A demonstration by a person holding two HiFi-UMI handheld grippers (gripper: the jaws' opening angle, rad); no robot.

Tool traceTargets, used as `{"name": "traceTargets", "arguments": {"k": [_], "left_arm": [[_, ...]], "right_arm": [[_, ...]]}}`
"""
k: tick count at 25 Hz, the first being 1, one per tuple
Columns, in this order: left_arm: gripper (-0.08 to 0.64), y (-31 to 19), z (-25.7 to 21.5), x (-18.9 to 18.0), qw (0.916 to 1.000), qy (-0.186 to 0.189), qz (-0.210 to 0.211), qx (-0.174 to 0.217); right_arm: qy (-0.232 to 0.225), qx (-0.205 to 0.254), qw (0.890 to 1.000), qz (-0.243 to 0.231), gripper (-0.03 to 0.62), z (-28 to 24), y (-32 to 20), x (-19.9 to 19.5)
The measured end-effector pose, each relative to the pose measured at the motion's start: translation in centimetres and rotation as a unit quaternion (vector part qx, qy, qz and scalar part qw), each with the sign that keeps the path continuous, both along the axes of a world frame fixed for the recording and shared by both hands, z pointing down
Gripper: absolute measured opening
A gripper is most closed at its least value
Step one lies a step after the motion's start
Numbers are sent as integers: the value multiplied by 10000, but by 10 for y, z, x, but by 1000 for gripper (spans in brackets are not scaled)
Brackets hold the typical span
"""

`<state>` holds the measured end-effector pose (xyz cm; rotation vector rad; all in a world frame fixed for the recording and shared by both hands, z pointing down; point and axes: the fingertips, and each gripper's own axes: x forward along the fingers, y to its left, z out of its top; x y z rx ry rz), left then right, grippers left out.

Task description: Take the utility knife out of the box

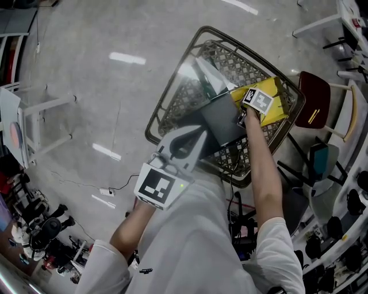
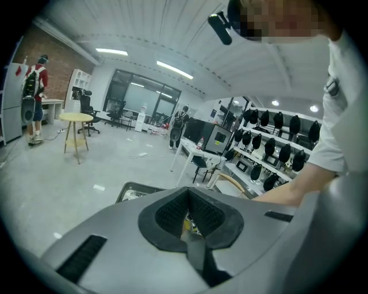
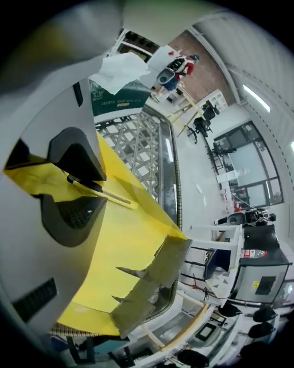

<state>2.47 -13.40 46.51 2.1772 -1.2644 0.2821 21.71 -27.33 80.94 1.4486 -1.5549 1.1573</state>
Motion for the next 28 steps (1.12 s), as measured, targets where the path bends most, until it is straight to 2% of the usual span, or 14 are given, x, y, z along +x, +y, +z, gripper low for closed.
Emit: {"name": "traceTargets", "arguments": {"k": [5,14,21,28], "left_arm": [[3,3,-3,0,10000,-11,64,66],[3,20,-10,4,9997,29,206,149],[3,43,-23,7,9987,17,364,361],[3,69,-43,2,9976,105,431,535]], "right_arm": [[-94,-103,9998,137,41,0,8,16],[-173,52,9997,164,39,-18,24,20],[-337,593,9977,37,39,-65,33,10],[-601,1320,9893,-180,38,-137,52,-8]]}}
